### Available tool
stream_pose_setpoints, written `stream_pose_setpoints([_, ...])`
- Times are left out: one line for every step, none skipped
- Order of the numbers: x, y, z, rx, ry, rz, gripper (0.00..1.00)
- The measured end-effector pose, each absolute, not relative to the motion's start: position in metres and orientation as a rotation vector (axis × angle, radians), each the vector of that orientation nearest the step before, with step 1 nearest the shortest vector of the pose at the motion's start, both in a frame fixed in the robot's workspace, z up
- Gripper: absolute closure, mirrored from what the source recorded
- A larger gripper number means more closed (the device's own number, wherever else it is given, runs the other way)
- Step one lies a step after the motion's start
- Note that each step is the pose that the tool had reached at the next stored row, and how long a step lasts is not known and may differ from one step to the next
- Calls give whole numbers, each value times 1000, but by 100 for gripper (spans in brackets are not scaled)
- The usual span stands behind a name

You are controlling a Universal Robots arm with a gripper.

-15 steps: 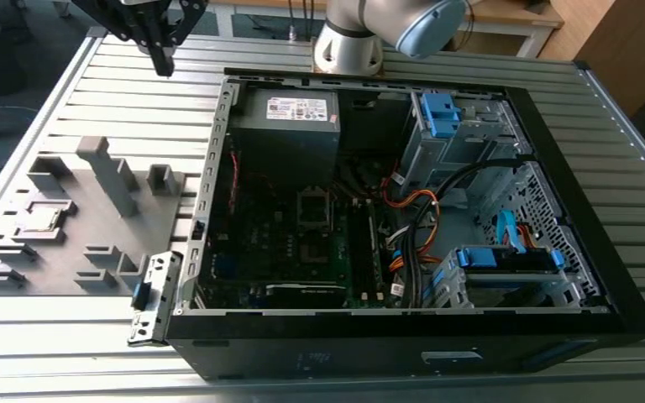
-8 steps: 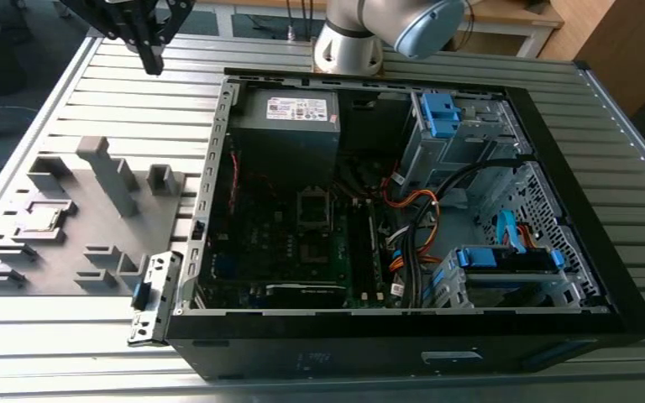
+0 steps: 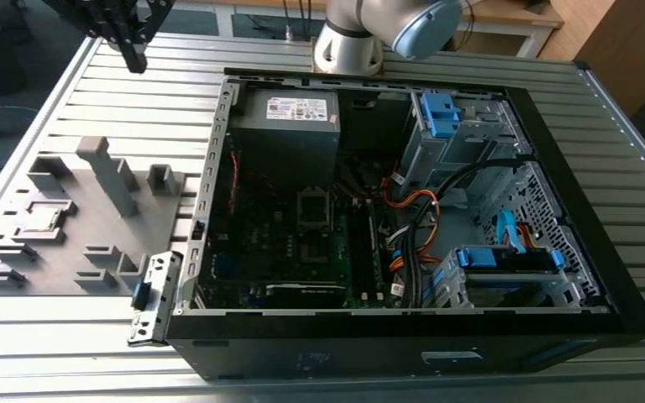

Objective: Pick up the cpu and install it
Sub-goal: 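Reach for the cpu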

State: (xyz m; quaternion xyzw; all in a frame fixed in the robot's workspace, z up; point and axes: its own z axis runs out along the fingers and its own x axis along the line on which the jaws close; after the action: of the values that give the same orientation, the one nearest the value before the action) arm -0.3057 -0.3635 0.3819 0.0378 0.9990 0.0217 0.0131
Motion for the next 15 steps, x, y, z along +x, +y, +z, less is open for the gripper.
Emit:
stream_pose_setpoints([-308,-363,382,118,3112,68,89])
stream_pose_setpoints([-311,-363,382,118,3112,68,89])
stream_pose_setpoints([-313,-363,381,118,3112,68,89])
stream_pose_setpoints([-315,-363,381,118,3112,68,89])
stream_pose_setpoints([-317,-363,381,118,3112,68,89])
stream_pose_setpoints([-319,-363,381,118,3112,68,89])
stream_pose_setpoints([-321,-362,381,118,3112,68,89])
stream_pose_setpoints([-323,-362,381,118,3112,68,89])
stream_pose_setpoints([-326,-362,380,118,3112,68,89])
stream_pose_setpoints([-328,-362,380,118,3112,68,89])
stream_pose_setpoints([-331,-362,380,118,3112,68,89])
stream_pose_setpoints([-333,-362,380,118,3112,68,89])
stream_pose_setpoints([-336,-362,380,118,3112,68,89])
stream_pose_setpoints([-338,-362,379,118,3112,68,89])
stream_pose_setpoints([-341,-362,379,118,3112,68,89])
